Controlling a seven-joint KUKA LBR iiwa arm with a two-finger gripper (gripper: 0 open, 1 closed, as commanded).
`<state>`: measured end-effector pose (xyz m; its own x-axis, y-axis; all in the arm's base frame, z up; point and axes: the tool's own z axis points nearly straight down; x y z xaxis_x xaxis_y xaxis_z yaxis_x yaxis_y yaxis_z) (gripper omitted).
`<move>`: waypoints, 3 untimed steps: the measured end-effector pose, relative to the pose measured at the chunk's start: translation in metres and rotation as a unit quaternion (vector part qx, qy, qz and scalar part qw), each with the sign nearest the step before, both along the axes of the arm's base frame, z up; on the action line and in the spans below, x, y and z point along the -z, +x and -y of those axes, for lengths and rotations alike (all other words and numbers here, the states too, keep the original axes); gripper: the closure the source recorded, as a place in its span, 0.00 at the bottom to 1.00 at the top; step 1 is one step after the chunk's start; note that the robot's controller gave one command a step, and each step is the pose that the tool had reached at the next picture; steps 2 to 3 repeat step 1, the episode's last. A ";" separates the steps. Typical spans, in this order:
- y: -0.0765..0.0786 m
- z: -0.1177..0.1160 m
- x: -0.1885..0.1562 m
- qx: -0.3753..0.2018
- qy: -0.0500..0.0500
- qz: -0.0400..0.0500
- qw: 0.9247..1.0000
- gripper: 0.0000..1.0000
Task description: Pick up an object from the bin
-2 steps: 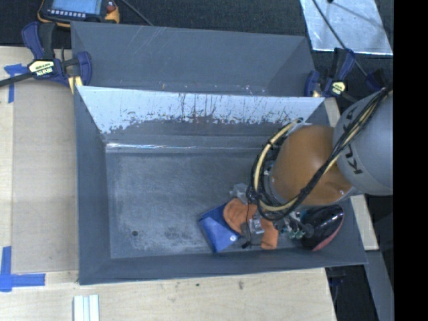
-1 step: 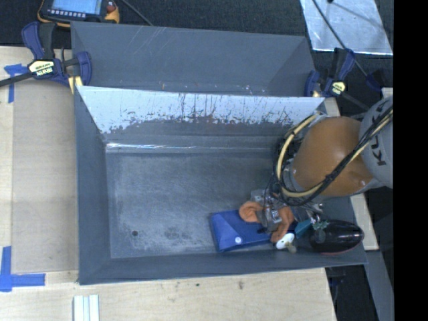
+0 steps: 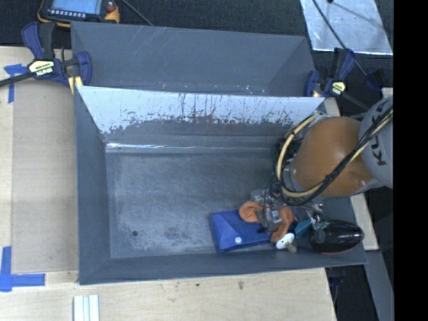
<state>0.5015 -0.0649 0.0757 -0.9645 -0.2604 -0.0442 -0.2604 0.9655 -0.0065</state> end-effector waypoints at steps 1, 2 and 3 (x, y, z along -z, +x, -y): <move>-0.003 0.015 0.000 -0.020 0.001 0.000 1.000 1.00; -0.003 0.015 0.000 -0.020 0.001 0.000 1.000 1.00; -0.003 0.015 0.000 -0.020 0.001 0.000 1.000 1.00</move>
Offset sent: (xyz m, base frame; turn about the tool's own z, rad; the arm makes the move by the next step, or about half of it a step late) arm -0.0152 -0.0005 0.1222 -0.0574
